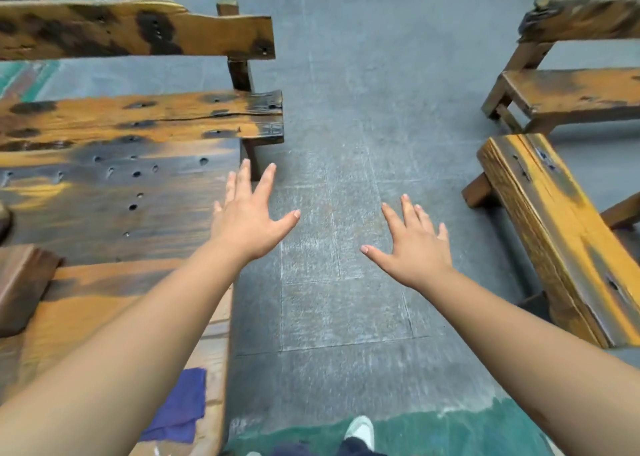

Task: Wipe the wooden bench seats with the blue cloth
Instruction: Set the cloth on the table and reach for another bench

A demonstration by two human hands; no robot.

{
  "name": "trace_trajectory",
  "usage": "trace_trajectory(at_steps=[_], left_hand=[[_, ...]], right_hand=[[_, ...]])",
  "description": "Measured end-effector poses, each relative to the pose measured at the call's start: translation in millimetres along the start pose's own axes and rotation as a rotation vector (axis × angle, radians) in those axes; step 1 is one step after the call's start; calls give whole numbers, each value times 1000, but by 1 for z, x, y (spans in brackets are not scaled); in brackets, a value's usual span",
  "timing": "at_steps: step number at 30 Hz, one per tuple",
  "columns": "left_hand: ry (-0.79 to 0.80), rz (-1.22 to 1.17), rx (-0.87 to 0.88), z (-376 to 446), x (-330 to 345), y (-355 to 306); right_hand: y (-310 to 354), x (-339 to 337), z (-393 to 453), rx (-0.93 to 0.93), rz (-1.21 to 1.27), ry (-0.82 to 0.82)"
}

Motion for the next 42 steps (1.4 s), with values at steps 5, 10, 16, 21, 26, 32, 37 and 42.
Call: trace_trajectory(at_steps=[5,10,16,21,26,32,37,42], left_hand=[[-27,49,-6,39,-14,-28],[-50,85,-52,115,-18,-24],[-48,135,-74,257,-31,-12],[-50,163,-55,383,-61,-22],[-85,205,-35,526,-65,-58],[-76,248,-90,673,-50,-102],[-58,244,-144,785,-59,-133],[-80,258,-166,885,-64,-136]], right_hand=[[-22,-36,68,-32,4,-24],[-15,-46,164,-78,18,-37],[-1,-60,301,-94,-6,-49],[-3,-94,415,-85,13,-50],[-28,-120,557,-75,30,-58],[-63,-143,722,-126,23,-30],[-85,-189,846,-152,-18,23],[-85,-215,961,-165,-13,22]])
Point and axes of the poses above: each hand's wrist, its own z-axis towards the middle knuckle, its own x-axis out of the palm, y = z × x, the point moved 2 cm from there along z, towards the middle knuckle, and after that the axes turned 12 degrees about z, right-handed, at the moved point
